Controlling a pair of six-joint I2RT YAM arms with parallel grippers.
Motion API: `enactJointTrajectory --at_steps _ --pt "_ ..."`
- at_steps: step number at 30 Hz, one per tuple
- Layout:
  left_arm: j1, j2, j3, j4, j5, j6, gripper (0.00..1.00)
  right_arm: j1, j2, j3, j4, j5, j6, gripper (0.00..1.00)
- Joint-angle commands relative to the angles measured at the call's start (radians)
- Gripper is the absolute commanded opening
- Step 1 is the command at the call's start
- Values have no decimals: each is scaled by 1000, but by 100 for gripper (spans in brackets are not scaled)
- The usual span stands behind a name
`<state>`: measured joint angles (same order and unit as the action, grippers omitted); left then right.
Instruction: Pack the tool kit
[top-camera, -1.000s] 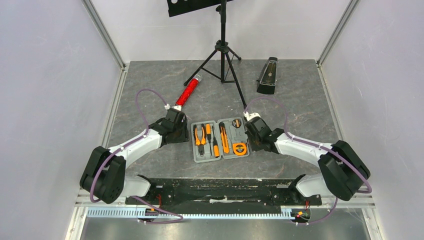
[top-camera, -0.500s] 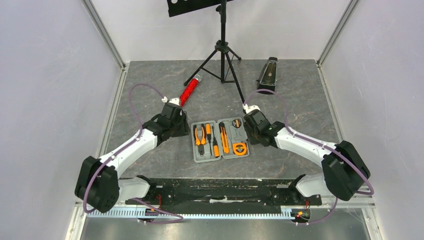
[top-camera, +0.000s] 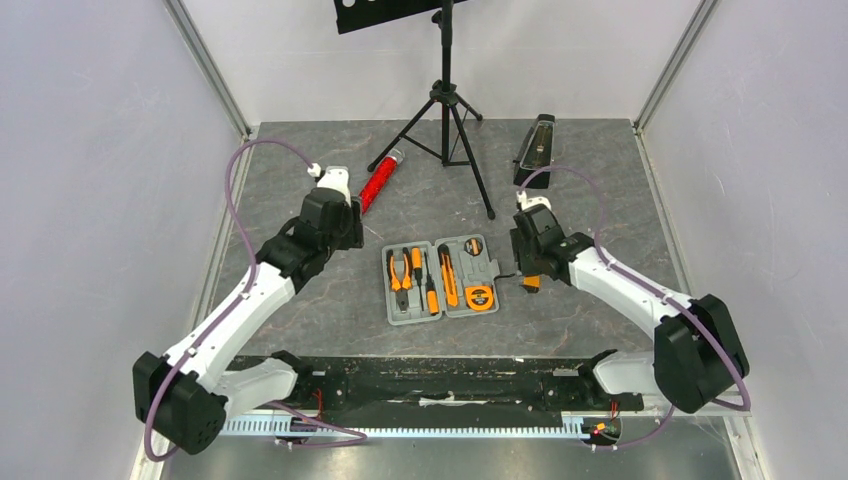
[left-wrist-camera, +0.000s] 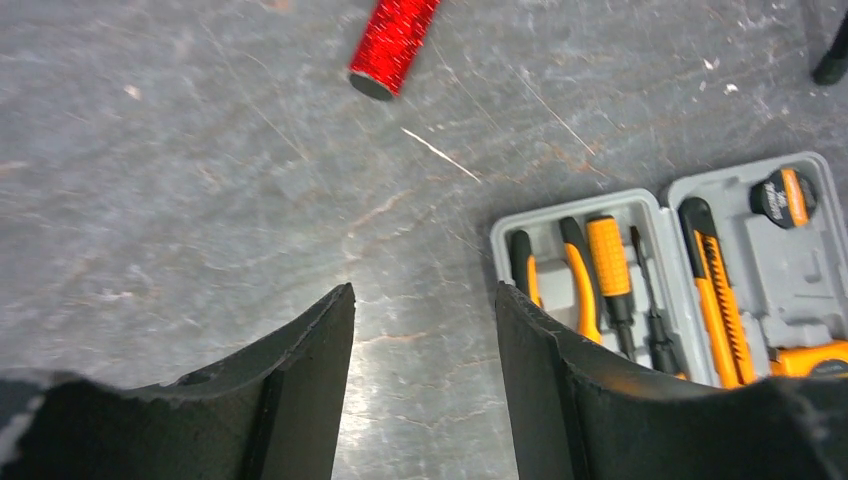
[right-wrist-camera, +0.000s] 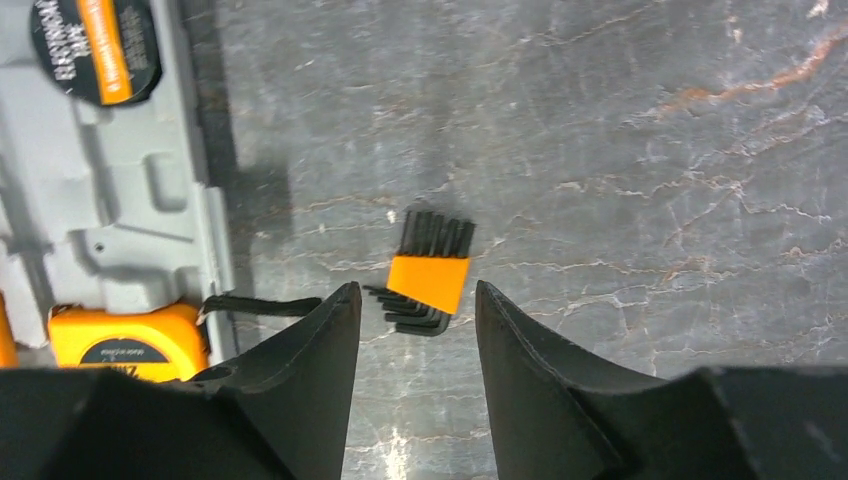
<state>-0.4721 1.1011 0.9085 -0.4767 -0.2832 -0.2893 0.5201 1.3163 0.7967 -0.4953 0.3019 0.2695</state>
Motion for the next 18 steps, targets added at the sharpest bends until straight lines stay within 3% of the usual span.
enactJointTrajectory --at_steps 1,10,18 --pt "7 -66 27 32 -135 155 61 -77 -21 -3 -2 -47 27 50" --pt "13 -92 -52 81 -175 174 61 -158 28 -77 55 -220 56 58" --pt "20 -91 -54 82 -163 177 61 -158 92 -51 63 -187 44 61"
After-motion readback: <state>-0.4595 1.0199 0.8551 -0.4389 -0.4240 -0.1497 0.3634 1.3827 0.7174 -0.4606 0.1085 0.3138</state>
